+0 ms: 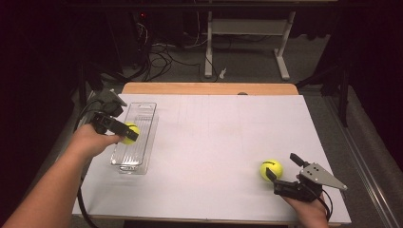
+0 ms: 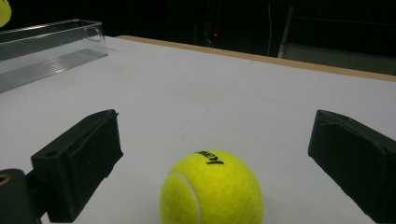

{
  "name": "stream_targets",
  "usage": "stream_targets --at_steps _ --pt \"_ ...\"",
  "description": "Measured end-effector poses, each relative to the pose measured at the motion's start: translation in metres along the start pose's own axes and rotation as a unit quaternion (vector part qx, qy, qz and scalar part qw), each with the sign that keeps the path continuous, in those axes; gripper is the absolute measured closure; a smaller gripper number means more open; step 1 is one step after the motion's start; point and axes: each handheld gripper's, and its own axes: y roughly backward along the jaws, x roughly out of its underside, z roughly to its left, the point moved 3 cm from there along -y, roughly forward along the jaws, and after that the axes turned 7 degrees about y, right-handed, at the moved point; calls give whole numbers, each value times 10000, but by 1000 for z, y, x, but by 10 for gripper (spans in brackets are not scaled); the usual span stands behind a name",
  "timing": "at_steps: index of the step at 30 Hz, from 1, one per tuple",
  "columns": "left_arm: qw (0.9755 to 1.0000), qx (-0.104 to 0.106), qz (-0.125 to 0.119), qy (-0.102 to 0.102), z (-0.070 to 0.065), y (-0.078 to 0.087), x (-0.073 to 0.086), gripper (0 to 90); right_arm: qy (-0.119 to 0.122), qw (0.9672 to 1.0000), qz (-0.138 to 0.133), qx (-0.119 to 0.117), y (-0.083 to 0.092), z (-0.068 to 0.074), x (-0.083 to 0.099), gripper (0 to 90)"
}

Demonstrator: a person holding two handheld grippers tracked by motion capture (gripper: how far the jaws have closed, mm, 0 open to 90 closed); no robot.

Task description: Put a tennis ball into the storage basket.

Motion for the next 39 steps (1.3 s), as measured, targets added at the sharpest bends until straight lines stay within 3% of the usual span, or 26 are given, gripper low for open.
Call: stream_targets --at_steps 28,39 --pt "9988 -262 353 210 5 -40 -26 267 -10 10000 -17 -26 1 0 0 29" --pt "9974 -470 502 229 6 -51 -29 267 -4 10000 -25 -34 1 0 0 29"
